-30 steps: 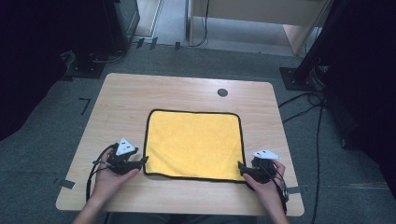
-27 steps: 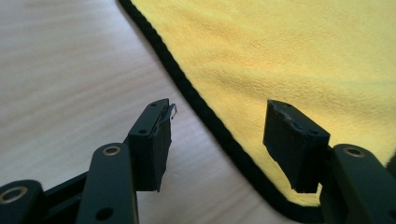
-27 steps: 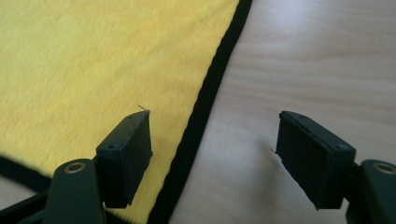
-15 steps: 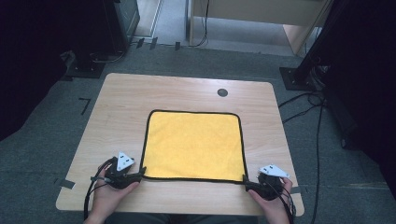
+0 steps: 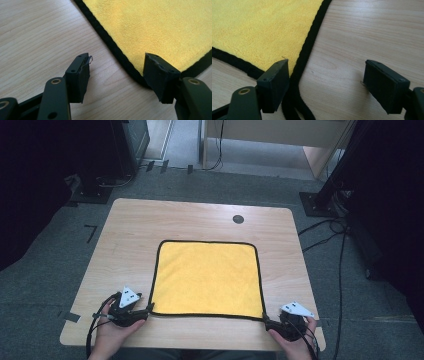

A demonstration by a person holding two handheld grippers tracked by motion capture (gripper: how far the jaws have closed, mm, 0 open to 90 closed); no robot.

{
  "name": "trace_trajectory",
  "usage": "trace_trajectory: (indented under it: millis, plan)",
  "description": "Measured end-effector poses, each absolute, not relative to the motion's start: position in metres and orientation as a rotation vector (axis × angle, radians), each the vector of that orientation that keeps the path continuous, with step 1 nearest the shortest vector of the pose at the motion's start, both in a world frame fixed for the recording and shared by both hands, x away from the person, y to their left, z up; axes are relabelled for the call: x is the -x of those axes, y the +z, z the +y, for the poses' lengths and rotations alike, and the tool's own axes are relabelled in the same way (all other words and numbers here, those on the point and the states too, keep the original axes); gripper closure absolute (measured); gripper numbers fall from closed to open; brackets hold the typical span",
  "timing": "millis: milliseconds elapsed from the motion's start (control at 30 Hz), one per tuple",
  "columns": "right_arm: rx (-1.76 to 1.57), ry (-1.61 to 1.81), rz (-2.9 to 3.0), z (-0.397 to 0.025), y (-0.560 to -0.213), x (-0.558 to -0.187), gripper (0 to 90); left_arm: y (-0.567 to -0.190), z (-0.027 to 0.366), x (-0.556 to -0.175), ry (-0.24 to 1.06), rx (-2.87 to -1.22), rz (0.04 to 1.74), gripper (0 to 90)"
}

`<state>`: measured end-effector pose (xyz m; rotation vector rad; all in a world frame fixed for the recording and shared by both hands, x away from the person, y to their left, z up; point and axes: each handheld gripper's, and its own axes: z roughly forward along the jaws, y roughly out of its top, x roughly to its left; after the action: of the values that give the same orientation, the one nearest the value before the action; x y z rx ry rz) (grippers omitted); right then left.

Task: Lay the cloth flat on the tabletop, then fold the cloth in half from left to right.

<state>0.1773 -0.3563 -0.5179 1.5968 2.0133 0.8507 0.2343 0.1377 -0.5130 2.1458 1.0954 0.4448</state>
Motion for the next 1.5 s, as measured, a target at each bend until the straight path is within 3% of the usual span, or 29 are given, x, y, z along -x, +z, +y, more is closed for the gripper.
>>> trace_trajectory:
  millis: [500,733,1033,1500]
  plan:
    - [-1.566,0.941,1.968,-0.351,-0.495,-0.177,21.4,-0.515,0.14,-0.23,0.453,-2.121,1.097,38.5]
    - [-1.483,1.014,1.986,-0.329,-0.476,-0.2,30.0,-0.516,0.145,-0.221,0.432,-2.082,1.127,37.2]
    - [-1.396,1.078,2.035,-0.267,-0.463,-0.249,38.3,-0.516,0.143,-0.219,0.441,-2.075,1.145,36.9]
    - [-1.273,1.093,2.196,-0.146,-0.485,-0.327,48.0,-0.511,0.136,-0.21,0.451,-2.086,1.136,39.5]
